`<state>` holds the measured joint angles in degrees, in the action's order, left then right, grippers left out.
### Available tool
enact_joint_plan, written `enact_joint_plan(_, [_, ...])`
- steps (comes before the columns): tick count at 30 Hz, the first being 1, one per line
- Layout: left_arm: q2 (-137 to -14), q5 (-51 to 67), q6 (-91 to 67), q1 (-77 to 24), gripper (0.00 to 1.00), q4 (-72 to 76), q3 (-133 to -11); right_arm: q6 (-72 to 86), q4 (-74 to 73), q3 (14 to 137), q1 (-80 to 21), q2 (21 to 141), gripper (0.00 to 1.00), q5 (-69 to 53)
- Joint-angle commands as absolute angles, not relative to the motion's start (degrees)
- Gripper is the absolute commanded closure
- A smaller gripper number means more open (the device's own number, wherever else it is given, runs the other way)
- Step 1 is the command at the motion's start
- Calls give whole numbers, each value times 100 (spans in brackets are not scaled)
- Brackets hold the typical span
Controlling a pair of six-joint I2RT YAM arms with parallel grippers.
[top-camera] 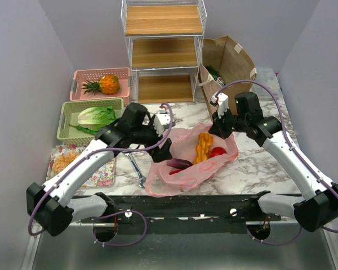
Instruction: Untie the knot of the grocery bags and take out the mixed food
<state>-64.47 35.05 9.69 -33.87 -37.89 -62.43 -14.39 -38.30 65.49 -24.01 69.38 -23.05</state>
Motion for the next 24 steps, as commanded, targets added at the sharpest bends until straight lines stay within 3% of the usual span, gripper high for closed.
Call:
enact_joint_plan(1, [-7065,2357,486,-3763,2,-3087,-6249,-1512,-3350,6504,-2380,6711,99,-2545])
enact_joint_plan(3, [-7397,1919,623,-3696,25,-3290,-6557,-1510,-3226,6542,-2376,6738,99,-2481])
enact_joint_plan(6, [-7783,1786,1071,-3535,81,-3874,-7498,-1335,-3150,6783,-2380,6889,99,-2201])
enact_joint_plan(8, [-8040,2136,1438,-3478,98,-4294,-8254,-1220,-3030,7021,-2378,6974,99,-2143])
enact_joint_plan(12, [-8001,3204,2323,-3462,100,-4748,-9089,-1388,-3047,7457,-2379,6948,99,-2323])
enact_joint_plan(16, [-7543,3758,3286,-3454,100,-5072,-8666,-1919,-3936,7573,-2377,6914,99,-2329])
enact_joint_plan(20, [-7296,3955,3890,-3351,100,-5383,-7665,-2369,-4310,6645,-2385,6561,99,-2518])
enact_joint_plan(24, [-7292,3282,3207,-3092,100,-4572,-7108,-2649,-4010,5653,-2391,6335,99,-2411])
